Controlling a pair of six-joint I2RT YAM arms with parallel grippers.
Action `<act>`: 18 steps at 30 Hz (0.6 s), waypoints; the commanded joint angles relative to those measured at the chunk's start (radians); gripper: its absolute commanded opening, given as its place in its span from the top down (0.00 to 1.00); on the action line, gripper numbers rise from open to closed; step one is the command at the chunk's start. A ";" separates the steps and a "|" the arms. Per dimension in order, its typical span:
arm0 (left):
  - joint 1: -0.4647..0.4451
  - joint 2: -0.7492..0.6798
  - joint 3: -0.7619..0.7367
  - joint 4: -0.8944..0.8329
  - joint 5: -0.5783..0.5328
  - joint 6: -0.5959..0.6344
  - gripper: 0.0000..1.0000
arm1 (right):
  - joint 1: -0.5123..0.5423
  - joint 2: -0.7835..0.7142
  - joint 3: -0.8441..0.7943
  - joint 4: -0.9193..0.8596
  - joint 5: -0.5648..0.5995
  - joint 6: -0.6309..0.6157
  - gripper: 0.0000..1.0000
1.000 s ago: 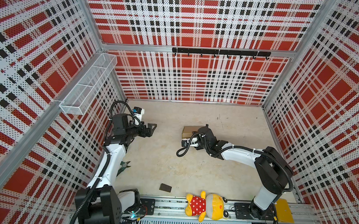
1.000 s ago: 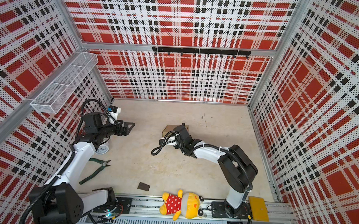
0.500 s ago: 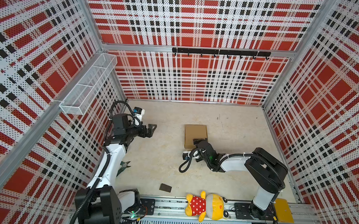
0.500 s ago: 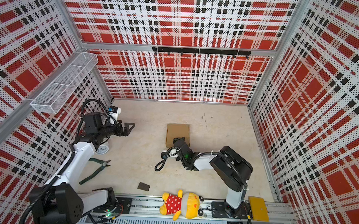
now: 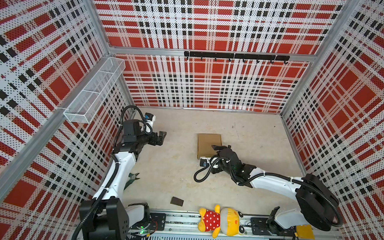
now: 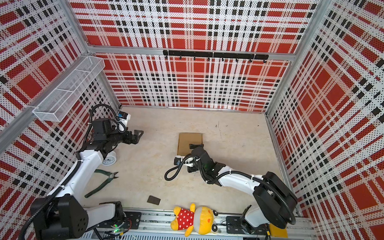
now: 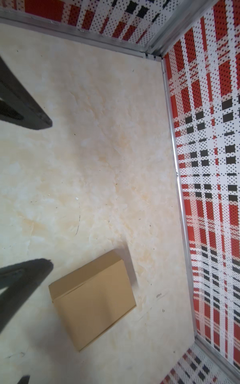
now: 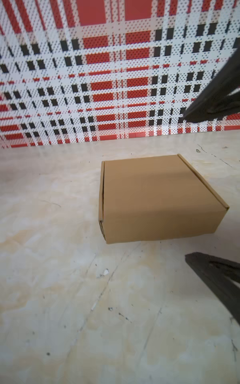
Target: Fold the paper box
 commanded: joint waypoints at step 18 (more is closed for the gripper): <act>-0.104 0.209 -0.410 0.878 -0.105 -0.064 0.01 | -0.484 -0.200 -0.263 0.195 0.084 0.652 0.00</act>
